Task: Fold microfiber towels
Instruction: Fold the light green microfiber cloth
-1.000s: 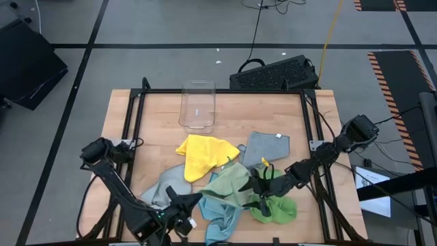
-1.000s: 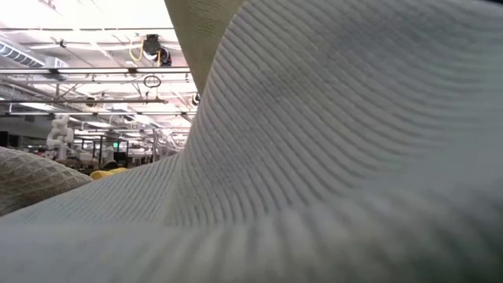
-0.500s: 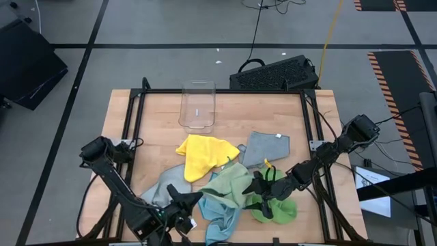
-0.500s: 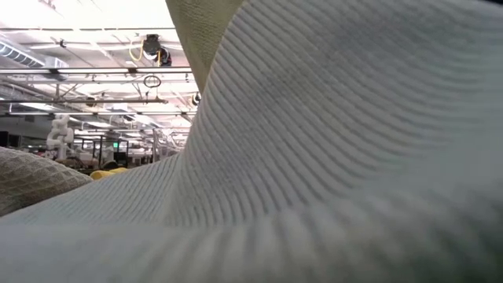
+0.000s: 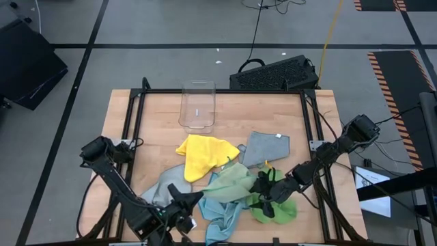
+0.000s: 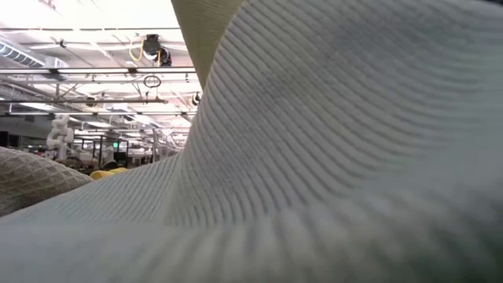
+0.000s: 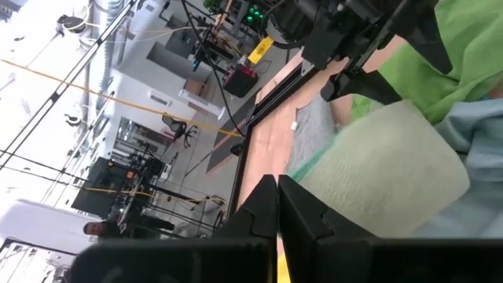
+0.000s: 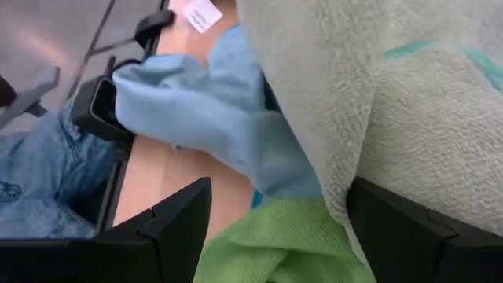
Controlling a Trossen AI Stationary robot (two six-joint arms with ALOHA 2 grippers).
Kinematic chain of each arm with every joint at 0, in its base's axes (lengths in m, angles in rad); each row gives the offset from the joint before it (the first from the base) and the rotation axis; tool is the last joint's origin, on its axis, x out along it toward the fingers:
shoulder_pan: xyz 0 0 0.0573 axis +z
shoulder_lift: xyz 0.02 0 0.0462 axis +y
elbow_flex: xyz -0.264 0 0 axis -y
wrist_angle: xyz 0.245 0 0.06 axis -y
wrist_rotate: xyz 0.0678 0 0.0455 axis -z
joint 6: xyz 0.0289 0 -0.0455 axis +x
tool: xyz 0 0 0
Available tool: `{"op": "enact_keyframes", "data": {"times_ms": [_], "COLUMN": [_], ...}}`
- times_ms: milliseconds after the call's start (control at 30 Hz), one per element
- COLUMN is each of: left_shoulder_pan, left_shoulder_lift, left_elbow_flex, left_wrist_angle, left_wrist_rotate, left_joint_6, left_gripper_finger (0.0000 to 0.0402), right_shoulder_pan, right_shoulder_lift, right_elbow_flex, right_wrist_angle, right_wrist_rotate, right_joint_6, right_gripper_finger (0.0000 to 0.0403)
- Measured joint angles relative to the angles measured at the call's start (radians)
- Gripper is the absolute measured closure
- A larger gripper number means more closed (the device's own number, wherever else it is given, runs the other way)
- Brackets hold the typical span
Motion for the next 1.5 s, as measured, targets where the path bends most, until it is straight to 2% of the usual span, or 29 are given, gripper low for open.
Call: {"op": "enact_keyframes", "data": {"times_ms": [200, 600, 733, 967, 1067, 1300, 1500], "left_shoulder_pan": [0.0, 0.006, 0.006, 0.006, 0.006, 0.006, 0.006], "left_shoulder_lift": [0.0, -0.001, -0.001, -0.001, -0.001, -0.001, -0.001], "left_elbow_flex": [0.0, 0.0, 0.0, 0.0, 0.0, 0.0, 0.0], "left_wrist_angle": [0.001, 0.001, 0.001, 0.002, 0.005, 0.008, 0.011], "left_wrist_rotate": [0.014, 0.024, 0.024, 0.027, 0.062, 0.072, 0.099], "left_joint_6": [-0.009, -0.014, -0.015, -0.018, -0.019, -0.03, -0.031], "left_gripper_finger": [0.039, 0.0397, 0.039, 0.0395, 0.039, 0.0393, 0.0397], "right_shoulder_pan": [0.018, 0.015, 0.015, 0.015, 0.015, 0.015, 0.015], "right_shoulder_lift": [0.0, -0.004, -0.035, -0.102, -0.107, -0.101, -0.101], "right_elbow_flex": [0.0, 0.0, 0.0, 0.0, 0.0, 0.0, 0.0], "right_wrist_angle": [-0.007, -0.001, -0.005, -0.004, 0.0, 0.051, 0.114], "right_wrist_rotate": [-0.048, -0.041, 0.014, 0.182, 0.24, 0.247, 0.36], "right_joint_6": [-0.012, -0.057, -0.059, -0.129, -0.14, -0.156, -0.173], "right_gripper_finger": [0.0124, 0.0124, 0.0124, 0.0124, 0.0124, 0.0124, 0.0124]}}
